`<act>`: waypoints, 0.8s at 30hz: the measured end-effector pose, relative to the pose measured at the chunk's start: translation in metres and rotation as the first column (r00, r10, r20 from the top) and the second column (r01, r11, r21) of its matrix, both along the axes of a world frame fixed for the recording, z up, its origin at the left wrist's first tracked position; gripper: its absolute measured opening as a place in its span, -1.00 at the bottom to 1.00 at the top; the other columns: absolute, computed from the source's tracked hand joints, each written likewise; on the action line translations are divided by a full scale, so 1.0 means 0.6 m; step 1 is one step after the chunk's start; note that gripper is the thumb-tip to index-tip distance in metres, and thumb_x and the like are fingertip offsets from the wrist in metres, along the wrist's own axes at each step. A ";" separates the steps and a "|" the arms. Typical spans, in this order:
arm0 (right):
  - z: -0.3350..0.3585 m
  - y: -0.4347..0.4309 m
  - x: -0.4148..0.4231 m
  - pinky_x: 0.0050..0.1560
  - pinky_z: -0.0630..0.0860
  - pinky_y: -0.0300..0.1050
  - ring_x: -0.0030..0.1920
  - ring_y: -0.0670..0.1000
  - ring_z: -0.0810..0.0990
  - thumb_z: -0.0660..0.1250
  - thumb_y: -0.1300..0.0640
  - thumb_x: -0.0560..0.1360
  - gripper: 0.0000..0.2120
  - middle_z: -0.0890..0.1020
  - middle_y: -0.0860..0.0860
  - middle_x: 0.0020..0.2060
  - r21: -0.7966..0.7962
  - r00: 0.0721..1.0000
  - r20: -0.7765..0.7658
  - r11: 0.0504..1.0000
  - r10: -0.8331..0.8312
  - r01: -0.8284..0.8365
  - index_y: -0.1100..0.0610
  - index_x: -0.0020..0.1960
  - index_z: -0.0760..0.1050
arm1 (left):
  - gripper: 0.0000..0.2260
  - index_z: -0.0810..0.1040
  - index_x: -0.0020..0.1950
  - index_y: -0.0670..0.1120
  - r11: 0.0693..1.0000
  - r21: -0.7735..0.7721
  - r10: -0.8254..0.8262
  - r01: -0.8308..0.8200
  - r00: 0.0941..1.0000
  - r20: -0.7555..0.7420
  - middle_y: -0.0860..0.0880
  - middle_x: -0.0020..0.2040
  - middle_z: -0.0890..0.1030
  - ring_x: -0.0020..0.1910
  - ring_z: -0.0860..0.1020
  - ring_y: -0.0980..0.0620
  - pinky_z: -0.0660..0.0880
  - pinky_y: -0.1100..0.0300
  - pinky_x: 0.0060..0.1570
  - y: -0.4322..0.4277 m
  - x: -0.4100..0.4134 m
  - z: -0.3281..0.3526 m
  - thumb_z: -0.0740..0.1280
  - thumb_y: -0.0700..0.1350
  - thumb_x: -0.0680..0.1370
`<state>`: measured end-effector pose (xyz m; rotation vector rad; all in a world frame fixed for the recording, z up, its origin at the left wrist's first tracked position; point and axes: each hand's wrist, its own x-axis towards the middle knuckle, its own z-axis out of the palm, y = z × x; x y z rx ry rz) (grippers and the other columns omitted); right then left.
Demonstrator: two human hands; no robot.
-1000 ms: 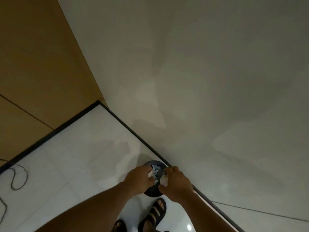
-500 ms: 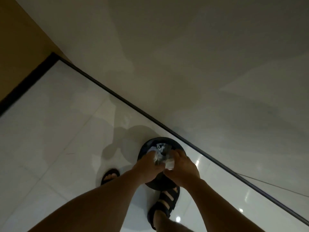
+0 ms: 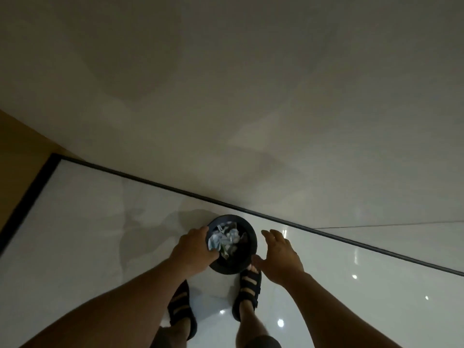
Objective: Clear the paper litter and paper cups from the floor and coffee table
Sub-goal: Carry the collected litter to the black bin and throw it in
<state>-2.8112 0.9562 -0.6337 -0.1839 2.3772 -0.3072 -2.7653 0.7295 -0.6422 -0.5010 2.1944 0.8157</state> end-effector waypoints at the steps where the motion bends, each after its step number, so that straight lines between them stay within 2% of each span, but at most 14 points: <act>1: 0.038 0.001 0.003 0.30 0.39 -0.01 0.45 0.08 0.27 0.33 -0.18 0.49 -0.28 0.22 0.00 0.51 -0.009 0.999 -0.029 1.000 -0.029 0.029 -0.02 0.54 0.13 | -0.45 0.32 0.37 -0.08 0.999 -0.002 -0.053 0.053 0.998 -0.042 -0.14 0.29 0.43 0.21 0.45 -0.17 0.47 -0.02 0.13 0.003 -0.007 0.040 0.31 0.14 0.47; 2: 0.075 0.004 0.007 0.32 0.38 0.01 0.46 0.08 0.25 0.32 -0.19 0.50 -0.27 0.20 0.00 0.52 -0.017 0.997 -0.054 0.998 -0.061 0.061 -0.02 0.55 0.11 | -0.49 0.35 0.33 -0.09 0.995 -0.002 -0.103 0.104 0.991 -0.082 -0.14 0.25 0.46 0.17 0.46 -0.16 0.49 -0.03 0.11 0.009 -0.014 0.078 0.30 0.12 0.46; 4: 0.142 0.011 0.022 0.36 0.35 0.03 0.49 0.08 0.21 0.32 -0.22 0.50 -0.25 0.15 -0.01 0.55 -0.033 0.989 -0.083 0.992 -0.123 0.121 -0.03 0.56 0.08 | -0.47 0.34 0.38 -0.03 0.982 0.008 -0.184 0.187 0.974 -0.135 -0.10 0.31 0.44 0.22 0.44 -0.12 0.47 -0.04 0.17 0.027 -0.017 0.145 0.31 0.10 0.45; 7: 0.229 0.037 0.052 0.38 0.34 0.03 0.50 0.07 0.19 0.32 -0.23 0.50 -0.23 0.13 -0.02 0.56 -0.057 0.973 -0.128 0.980 -0.194 0.188 -0.04 0.57 0.06 | -0.34 0.17 0.52 0.02 0.957 -0.006 -0.288 0.290 0.947 -0.142 -0.04 0.46 0.26 0.40 0.27 -0.08 0.33 0.03 0.34 0.065 -0.012 0.230 0.32 0.13 0.48; 10: 0.306 0.087 0.090 0.37 0.34 0.02 0.48 0.08 0.23 0.32 -0.22 0.50 -0.25 0.18 0.00 0.53 -0.048 0.954 -0.171 0.970 -0.245 0.240 0.00 0.56 0.11 | -0.30 0.11 0.54 0.00 0.911 -0.043 -0.412 0.410 0.897 -0.162 -0.07 0.50 0.20 0.45 0.21 -0.10 0.28 -0.01 0.38 0.123 -0.019 0.301 0.31 0.14 0.49; 18: 0.430 0.324 0.211 0.36 0.37 0.06 0.46 0.11 0.23 0.30 -0.19 0.51 -0.29 0.21 0.04 0.51 -0.006 0.855 -0.255 0.885 -0.452 0.466 0.00 0.55 0.13 | -0.31 0.07 0.56 0.01 0.696 -0.139 -0.710 0.704 0.646 -0.280 -0.06 0.52 0.16 0.47 0.15 -0.08 0.22 0.03 0.41 0.395 -0.018 0.446 0.27 0.16 0.51; 24: 0.476 0.550 0.359 0.37 0.33 0.10 0.48 0.14 0.20 0.27 -0.20 0.51 -0.28 0.16 0.07 0.53 0.058 0.748 -0.299 0.771 -0.593 0.634 0.00 0.56 0.09 | -0.33 0.10 0.56 0.01 0.448 -0.210 -0.875 0.869 0.378 -0.302 -0.02 0.55 0.11 0.51 0.09 -0.04 0.13 0.02 0.47 0.651 0.057 0.507 0.25 0.17 0.53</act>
